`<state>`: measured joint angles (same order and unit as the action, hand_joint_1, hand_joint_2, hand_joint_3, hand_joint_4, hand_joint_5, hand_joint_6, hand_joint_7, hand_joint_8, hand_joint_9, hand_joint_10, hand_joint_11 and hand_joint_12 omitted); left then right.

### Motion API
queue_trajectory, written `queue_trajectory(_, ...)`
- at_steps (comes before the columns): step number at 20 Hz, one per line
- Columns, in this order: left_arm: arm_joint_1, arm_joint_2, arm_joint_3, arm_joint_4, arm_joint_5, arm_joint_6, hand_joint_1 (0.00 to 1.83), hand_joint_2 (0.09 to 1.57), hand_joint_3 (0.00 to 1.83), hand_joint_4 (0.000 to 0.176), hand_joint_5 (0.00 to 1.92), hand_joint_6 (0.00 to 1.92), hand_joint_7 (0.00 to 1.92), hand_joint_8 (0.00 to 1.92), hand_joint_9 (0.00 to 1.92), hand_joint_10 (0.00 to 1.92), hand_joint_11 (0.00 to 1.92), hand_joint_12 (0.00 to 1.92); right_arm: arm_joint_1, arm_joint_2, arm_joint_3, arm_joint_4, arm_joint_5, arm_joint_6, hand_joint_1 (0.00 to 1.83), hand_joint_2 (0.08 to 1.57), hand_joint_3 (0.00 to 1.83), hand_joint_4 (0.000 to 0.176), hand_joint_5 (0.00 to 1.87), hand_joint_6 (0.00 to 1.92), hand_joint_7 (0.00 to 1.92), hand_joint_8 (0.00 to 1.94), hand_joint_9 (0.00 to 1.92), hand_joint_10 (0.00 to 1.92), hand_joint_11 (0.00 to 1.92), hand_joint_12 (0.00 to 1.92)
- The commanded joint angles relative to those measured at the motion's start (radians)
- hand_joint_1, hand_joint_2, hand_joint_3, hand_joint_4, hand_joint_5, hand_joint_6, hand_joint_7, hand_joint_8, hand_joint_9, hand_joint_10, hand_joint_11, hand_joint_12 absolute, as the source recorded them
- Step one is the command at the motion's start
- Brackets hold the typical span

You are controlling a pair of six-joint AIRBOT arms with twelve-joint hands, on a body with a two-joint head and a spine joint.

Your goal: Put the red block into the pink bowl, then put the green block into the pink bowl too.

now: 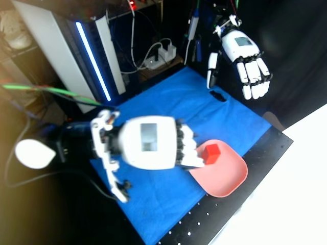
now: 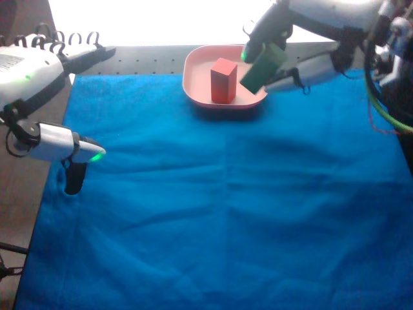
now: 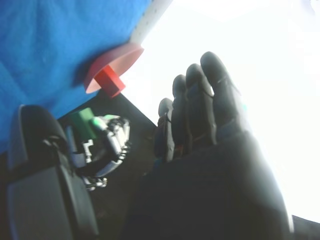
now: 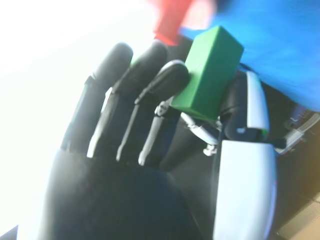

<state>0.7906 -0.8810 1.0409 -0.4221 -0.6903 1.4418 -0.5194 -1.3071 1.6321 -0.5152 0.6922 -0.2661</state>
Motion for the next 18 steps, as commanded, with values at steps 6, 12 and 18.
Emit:
queue_trajectory(6, -0.008, -0.009, 0.014, 0.016, -0.1, 0.0, 0.88, 0.84, 0.0, 0.098, 0.14, 0.0, 0.25, 0.0, 0.24, 0.0, 0.0, 0.7, 0.075, -0.101, 0.114, 0.04, -0.032, 0.002, 1.4, 1.01, 0.0, 0.0, 1.12, 0.7, 1.32, 0.27, 1.13, 0.91, 0.88, 1.05)
queue_trajectory(12, -0.009, -0.012, 0.017, 0.019, -0.096, 0.0, 0.96, 0.85, 0.0, 0.081, 0.15, 0.0, 0.27, 0.0, 0.26, 0.0, 0.0, 0.78, 0.096, -0.143, 0.189, 0.04, -0.123, 0.002, 1.27, 1.01, 0.0, 0.008, 1.17, 0.73, 1.36, 0.27, 1.29, 0.28, 0.9, 1.04)
queue_trajectory(18, -0.009, -0.014, 0.018, 0.025, -0.098, 0.0, 0.93, 0.87, 0.0, 0.078, 0.16, 0.0, 0.24, 0.0, 0.23, 0.0, 0.0, 0.69, 0.097, -0.205, 0.248, 0.04, -0.184, 0.002, 1.28, 0.99, 0.0, 0.0, 1.29, 0.35, 1.29, 0.56, 1.26, 0.15, 0.66, 1.23)
